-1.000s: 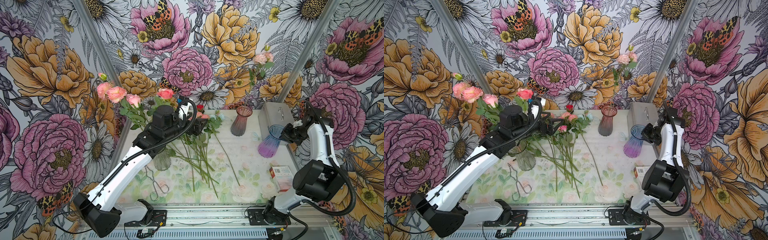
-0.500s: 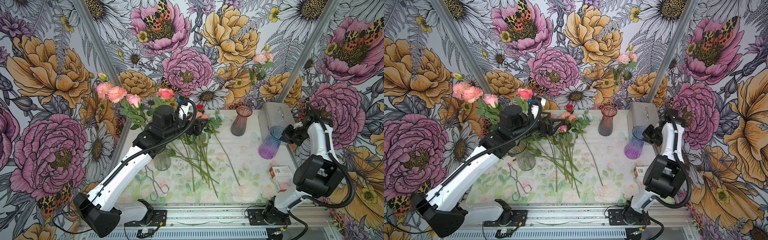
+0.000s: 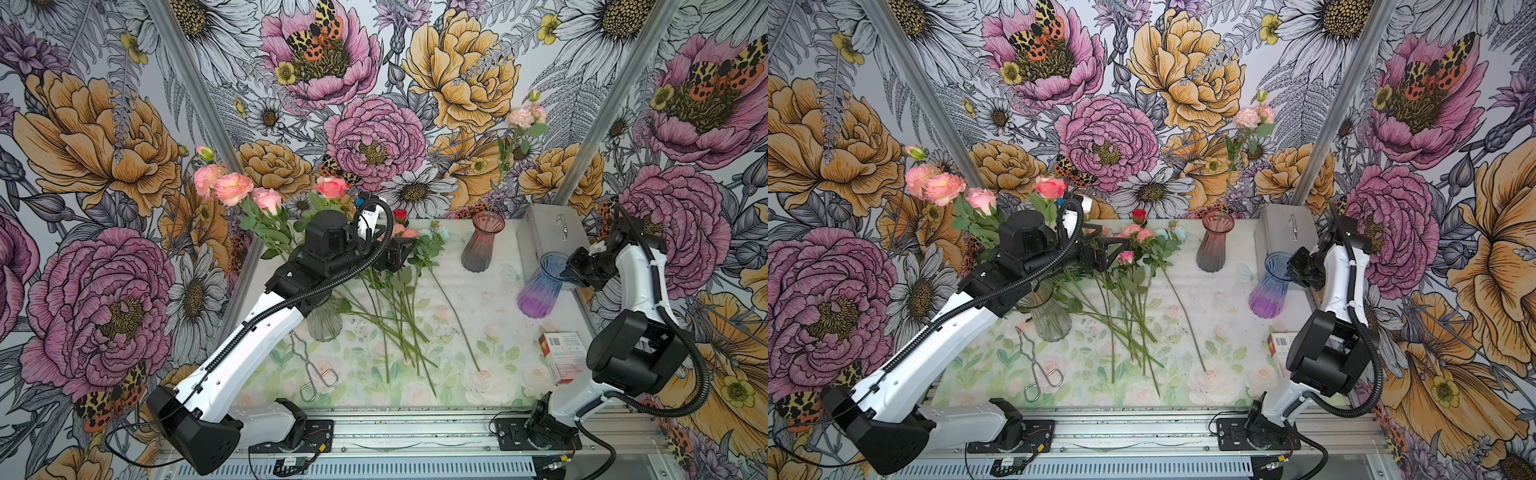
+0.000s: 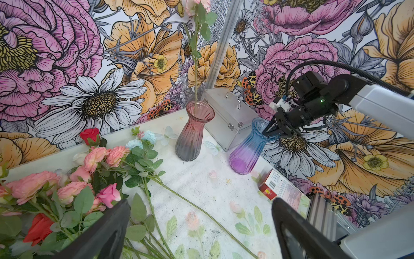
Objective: Place the pink flowers into the vase
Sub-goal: Place the vase at the center of the board.
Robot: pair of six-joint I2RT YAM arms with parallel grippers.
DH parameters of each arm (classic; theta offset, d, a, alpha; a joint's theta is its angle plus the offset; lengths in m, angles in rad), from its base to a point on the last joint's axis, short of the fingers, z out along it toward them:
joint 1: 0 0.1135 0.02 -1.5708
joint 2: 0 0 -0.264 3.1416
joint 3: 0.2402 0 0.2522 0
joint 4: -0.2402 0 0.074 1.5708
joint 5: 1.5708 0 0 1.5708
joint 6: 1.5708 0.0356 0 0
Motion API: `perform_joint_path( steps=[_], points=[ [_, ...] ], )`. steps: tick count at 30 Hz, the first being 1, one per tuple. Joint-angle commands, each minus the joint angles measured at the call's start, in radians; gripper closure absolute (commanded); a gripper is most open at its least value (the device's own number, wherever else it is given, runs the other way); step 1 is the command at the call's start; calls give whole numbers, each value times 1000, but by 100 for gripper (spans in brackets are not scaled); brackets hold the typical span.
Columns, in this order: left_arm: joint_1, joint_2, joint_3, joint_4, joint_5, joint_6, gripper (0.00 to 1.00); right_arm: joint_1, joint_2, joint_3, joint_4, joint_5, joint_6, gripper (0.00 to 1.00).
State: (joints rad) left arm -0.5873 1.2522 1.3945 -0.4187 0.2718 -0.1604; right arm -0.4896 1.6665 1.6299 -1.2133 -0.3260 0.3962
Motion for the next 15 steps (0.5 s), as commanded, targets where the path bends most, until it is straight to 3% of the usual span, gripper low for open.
perform_joint_path(
  steps=[1,5,15],
  points=[
    [-5,8,0,11,32,-6,1,6,-34,43,43,9,-4,67],
    [-7,12,0,11,33,-7,2,6,-39,48,43,11,-2,62],
    [-7,19,5,12,44,-7,1,5,-106,67,26,72,1,36]
  ],
)
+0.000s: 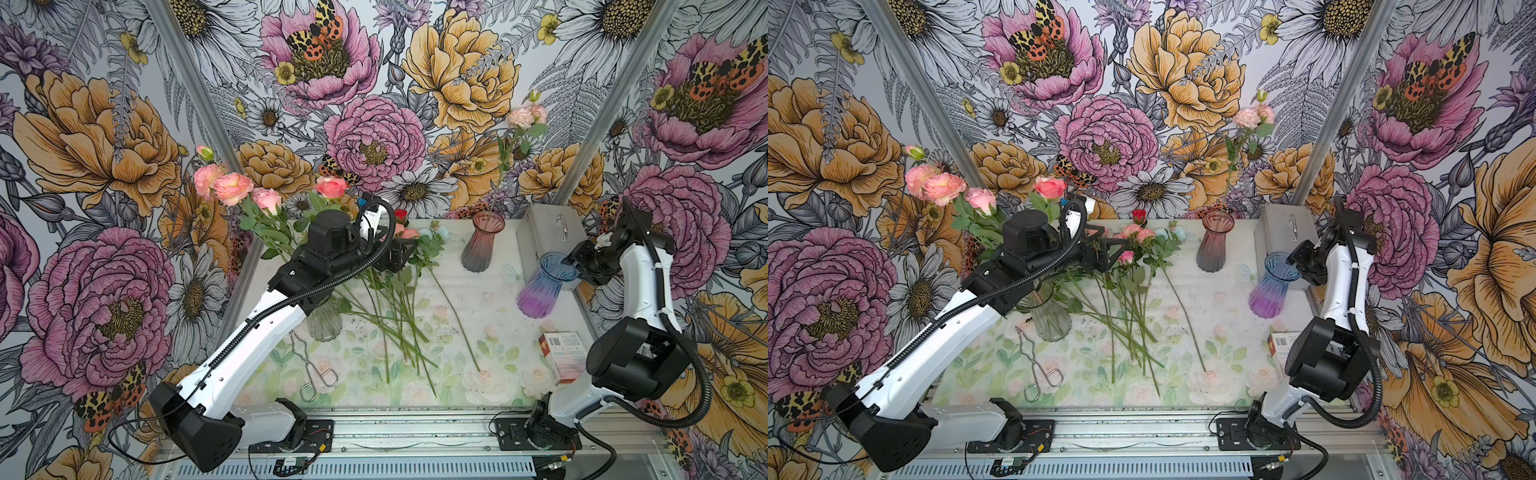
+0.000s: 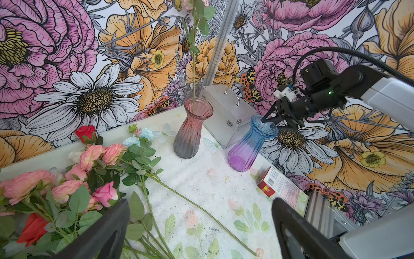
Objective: Place the pink flowers into the vase
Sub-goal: Place the vase at the center of the board, then pick up the flower at the center of the board.
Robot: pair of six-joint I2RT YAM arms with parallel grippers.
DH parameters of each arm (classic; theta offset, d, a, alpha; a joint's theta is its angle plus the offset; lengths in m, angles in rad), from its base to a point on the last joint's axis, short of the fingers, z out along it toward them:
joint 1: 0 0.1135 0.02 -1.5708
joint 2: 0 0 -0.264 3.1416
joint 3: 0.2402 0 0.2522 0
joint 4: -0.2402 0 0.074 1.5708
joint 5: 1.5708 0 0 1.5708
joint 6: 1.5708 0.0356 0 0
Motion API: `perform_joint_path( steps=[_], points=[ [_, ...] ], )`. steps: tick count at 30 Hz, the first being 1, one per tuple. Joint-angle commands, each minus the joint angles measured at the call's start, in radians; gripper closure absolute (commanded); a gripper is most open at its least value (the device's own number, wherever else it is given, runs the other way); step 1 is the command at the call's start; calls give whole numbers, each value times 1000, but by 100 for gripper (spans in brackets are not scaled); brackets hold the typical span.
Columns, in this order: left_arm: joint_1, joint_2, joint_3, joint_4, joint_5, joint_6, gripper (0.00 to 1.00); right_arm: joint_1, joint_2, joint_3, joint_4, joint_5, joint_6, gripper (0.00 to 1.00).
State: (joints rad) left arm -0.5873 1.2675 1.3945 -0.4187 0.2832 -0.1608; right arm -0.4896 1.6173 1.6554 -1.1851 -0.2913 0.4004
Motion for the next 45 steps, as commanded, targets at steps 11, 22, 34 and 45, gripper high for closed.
perform_joint_path(
  steps=[11,22,34,45],
  points=[
    [-12,1,-3,11,22,4,1,10,-161,77,-28,163,-19,3],
    [-15,4,36,1,-50,65,1,284,-218,207,57,218,-120,1],
    [-76,40,23,3,-176,277,1,739,-107,12,214,259,-258,1],
    [-60,34,-117,122,-135,225,2,802,-69,-384,463,168,-166,3]
  ],
)
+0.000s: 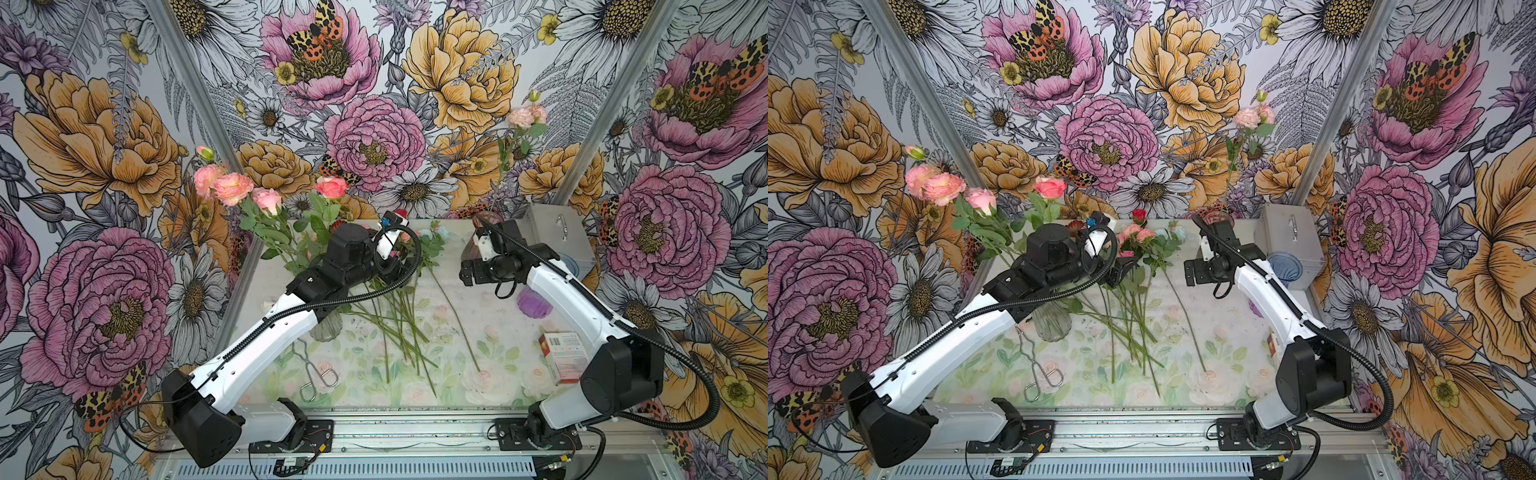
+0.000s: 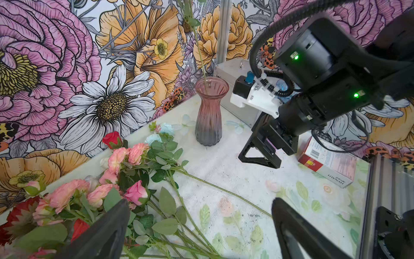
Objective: Place the pink flowers into the vase
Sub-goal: Pick up the flower at the center of the board.
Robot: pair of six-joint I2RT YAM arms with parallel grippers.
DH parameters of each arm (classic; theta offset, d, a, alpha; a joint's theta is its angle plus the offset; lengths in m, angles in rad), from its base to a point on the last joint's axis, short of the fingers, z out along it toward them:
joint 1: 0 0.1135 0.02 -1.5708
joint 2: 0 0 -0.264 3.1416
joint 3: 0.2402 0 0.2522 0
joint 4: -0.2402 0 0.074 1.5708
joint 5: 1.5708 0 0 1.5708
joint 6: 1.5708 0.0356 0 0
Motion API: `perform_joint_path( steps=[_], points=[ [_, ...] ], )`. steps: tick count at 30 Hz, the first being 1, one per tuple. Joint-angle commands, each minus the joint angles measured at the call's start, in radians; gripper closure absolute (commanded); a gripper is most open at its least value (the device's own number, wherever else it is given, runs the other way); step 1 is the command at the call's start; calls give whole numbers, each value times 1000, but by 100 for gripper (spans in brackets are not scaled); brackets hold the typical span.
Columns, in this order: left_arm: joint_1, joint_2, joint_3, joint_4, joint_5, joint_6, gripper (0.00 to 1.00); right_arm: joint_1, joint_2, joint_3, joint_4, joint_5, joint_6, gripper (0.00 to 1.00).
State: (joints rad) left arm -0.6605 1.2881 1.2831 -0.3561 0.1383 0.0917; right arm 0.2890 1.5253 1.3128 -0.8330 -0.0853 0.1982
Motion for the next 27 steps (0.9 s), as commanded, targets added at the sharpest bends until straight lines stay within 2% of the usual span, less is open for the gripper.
perform_joint_path(
  steps=[1,10,20,27],
  points=[
    [13,19,-1,54,12,-33,2,31,32,-62,132,-47,39,3],
    [16,17,0,54,22,-70,1,73,191,-153,272,-65,41,17],
    [50,19,3,54,44,-105,1,75,306,-132,317,-29,50,35],
    [46,41,11,52,67,-116,1,78,337,-110,345,-6,50,43]
  ],
)
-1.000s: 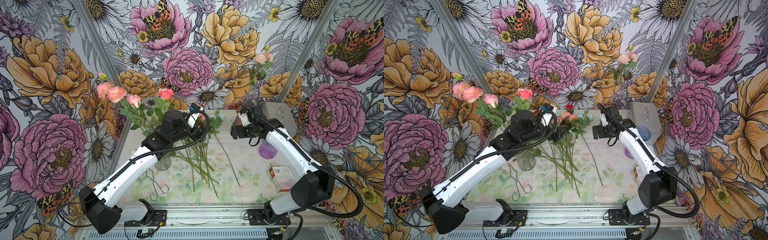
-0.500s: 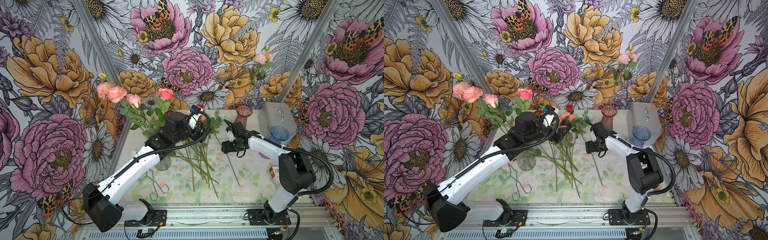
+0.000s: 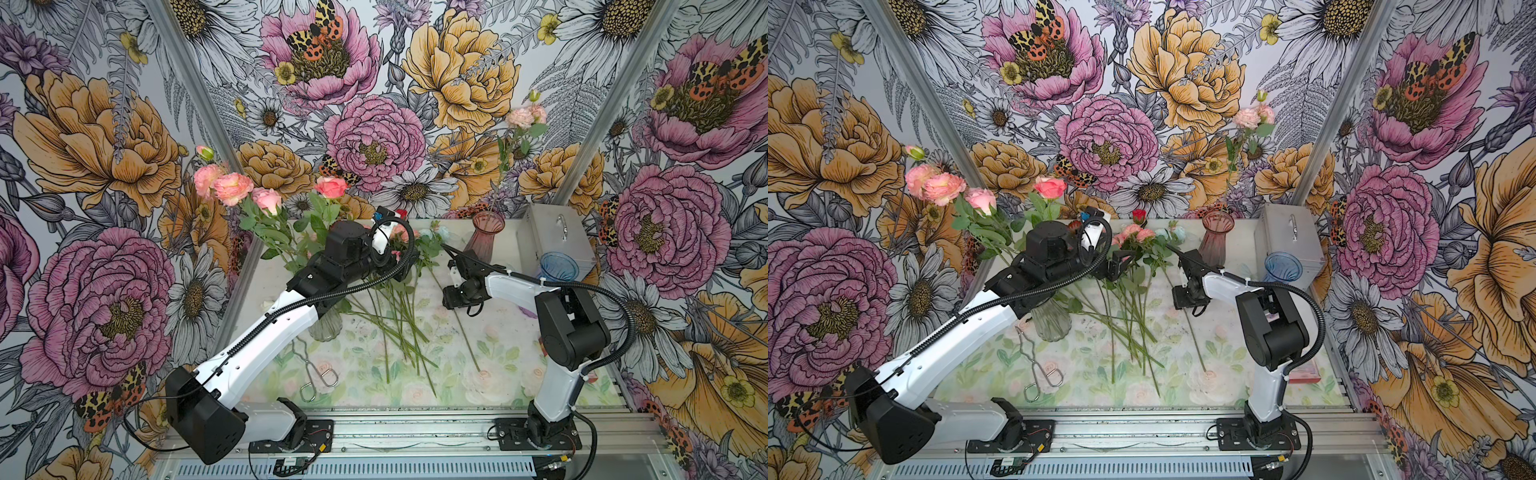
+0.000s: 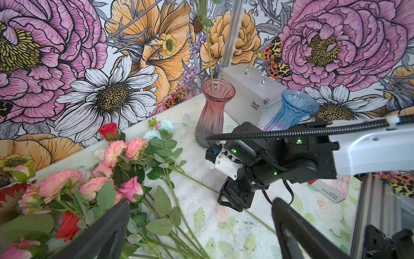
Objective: Place the pink flowers into the vase
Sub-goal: Pick up the flower at the center of the board.
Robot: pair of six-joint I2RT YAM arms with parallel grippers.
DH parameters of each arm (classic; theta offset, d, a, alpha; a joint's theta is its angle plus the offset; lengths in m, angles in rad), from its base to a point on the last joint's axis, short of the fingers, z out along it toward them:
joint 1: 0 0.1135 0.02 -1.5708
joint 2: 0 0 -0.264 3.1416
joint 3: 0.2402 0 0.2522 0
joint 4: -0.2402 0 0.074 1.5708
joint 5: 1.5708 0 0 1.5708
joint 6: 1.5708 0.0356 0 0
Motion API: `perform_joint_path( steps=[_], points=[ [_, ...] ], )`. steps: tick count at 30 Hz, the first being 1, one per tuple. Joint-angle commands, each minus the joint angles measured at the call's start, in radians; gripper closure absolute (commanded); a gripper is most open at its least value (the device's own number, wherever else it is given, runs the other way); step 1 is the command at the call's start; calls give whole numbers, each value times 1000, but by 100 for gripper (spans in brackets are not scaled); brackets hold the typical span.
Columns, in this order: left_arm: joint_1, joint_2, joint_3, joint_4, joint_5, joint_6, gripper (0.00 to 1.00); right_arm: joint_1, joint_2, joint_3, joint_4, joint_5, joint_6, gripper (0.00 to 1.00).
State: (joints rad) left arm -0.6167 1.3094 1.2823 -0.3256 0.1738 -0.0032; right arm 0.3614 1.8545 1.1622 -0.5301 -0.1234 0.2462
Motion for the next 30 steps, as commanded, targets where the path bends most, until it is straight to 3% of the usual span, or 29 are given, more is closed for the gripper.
perform_joint_path(
  steps=[1,10,15,23,30],
  points=[
    [3,21,11,22,32,-20,1,5,12,50,41,36,3,45],
    [7,25,12,22,36,-27,1,24,80,108,39,21,1,59],
    [15,33,17,22,50,-37,1,37,95,102,40,26,-4,62],
    [37,52,27,22,51,-88,1,42,28,101,39,40,4,100],
    [92,113,97,14,194,-274,5,42,-154,98,41,49,0,100]
  ],
)
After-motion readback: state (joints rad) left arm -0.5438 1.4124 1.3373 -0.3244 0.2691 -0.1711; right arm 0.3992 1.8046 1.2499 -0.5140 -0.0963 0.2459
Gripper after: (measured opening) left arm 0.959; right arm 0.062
